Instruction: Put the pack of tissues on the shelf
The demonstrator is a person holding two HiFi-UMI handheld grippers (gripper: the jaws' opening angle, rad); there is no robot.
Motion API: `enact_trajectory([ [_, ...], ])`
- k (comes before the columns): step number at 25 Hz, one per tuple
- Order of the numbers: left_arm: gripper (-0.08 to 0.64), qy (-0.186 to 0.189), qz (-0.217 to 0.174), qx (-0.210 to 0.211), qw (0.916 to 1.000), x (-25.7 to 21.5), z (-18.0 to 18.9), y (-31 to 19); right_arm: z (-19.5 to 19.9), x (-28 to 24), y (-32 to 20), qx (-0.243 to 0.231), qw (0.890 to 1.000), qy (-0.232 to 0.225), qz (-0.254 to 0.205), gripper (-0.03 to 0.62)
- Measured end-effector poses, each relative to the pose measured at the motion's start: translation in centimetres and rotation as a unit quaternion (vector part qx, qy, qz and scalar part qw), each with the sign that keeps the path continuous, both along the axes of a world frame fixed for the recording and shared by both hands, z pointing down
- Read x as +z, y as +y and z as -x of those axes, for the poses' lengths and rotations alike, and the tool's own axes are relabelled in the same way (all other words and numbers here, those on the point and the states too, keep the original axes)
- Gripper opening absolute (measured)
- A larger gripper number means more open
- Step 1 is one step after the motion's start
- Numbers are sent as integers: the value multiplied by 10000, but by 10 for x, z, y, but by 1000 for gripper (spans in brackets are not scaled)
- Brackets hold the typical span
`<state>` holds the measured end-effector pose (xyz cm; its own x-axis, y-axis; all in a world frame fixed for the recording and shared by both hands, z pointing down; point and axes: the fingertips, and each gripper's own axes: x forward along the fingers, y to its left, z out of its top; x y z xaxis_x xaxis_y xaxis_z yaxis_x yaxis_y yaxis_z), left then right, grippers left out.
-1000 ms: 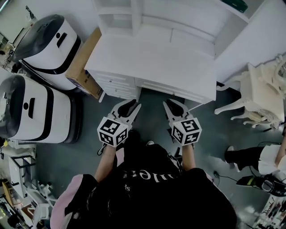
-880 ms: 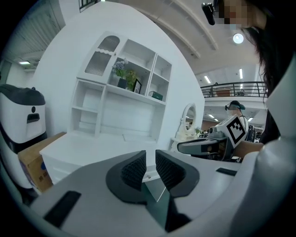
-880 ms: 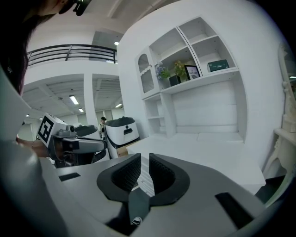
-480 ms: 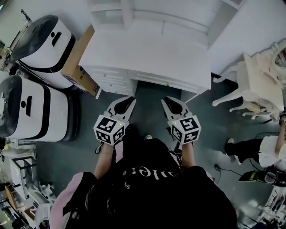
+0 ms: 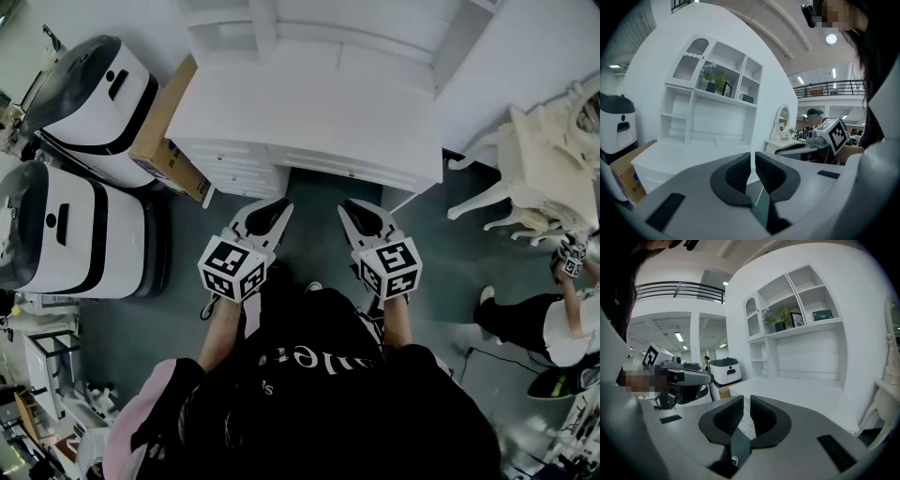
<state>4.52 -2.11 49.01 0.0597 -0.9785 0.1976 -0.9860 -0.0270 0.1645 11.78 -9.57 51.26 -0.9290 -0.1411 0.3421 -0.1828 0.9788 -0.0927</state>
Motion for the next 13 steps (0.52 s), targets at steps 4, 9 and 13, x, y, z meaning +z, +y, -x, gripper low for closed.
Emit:
enact_trajectory([
  [4,41,-69,-45,20,10000,-5,-1,2,2,0,2,-43,10000,-4,-18,72],
  [9,41,-58,-36,-4,10000,-4,-5,4,-1,2,5,-84,9999,25,-100,72],
  [13,41,-112,-37,59,9999,-4,-9,3,-2,4,5,-84,9999,41,-111,72],
])
